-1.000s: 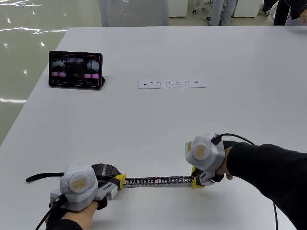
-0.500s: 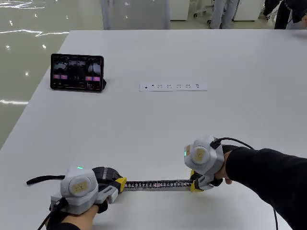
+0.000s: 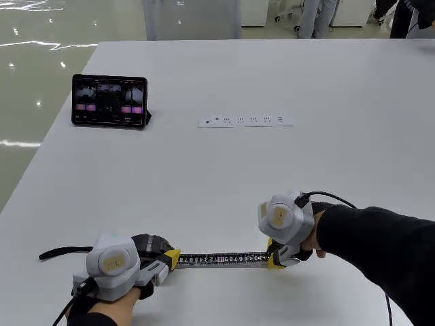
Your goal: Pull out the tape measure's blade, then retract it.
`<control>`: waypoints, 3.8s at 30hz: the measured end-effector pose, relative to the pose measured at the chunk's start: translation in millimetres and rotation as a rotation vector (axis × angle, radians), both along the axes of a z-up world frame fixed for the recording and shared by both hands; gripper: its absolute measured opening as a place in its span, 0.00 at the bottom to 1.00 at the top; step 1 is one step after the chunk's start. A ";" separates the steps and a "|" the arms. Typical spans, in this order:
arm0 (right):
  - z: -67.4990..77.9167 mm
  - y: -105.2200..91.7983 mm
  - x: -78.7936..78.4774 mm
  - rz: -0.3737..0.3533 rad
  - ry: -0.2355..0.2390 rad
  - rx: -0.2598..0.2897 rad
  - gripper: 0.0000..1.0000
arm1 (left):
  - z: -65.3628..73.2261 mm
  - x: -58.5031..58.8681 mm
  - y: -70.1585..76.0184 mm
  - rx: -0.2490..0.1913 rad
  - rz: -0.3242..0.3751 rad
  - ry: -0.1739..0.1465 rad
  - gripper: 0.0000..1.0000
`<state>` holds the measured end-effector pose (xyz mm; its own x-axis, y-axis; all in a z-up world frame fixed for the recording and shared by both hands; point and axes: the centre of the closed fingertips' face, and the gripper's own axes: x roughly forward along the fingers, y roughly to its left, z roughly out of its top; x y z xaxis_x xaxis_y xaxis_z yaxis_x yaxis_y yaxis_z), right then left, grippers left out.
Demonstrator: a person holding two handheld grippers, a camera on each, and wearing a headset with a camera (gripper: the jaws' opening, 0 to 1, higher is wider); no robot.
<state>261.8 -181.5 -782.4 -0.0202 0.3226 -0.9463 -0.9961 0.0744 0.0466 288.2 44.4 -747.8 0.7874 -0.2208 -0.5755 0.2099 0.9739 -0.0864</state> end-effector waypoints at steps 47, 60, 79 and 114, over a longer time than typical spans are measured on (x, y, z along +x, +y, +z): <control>-0.6 17.3 1.4 -0.020 0.012 0.005 0.11 | -0.6 -0.1 -0.3 -0.006 0.002 0.003 0.61; -0.5 22.5 1.4 -0.005 0.013 -0.009 0.11 | -0.2 -0.2 0.0 -0.007 0.002 0.003 0.61; -0.6 30.0 1.7 -0.008 0.019 -0.018 0.11 | -0.7 0.1 0.0 -0.009 0.002 0.003 0.61; -1.2 43.6 1.7 -0.008 0.004 -0.013 0.11 | -0.9 0.5 -0.2 -0.015 0.001 -0.001 0.61</control>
<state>263.5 -137.8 -783.6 -0.0217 0.3100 -0.9505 -0.9953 0.0834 0.0499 288.7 44.2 -748.7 0.7881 -0.2289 -0.5714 0.2093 0.9726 -0.1009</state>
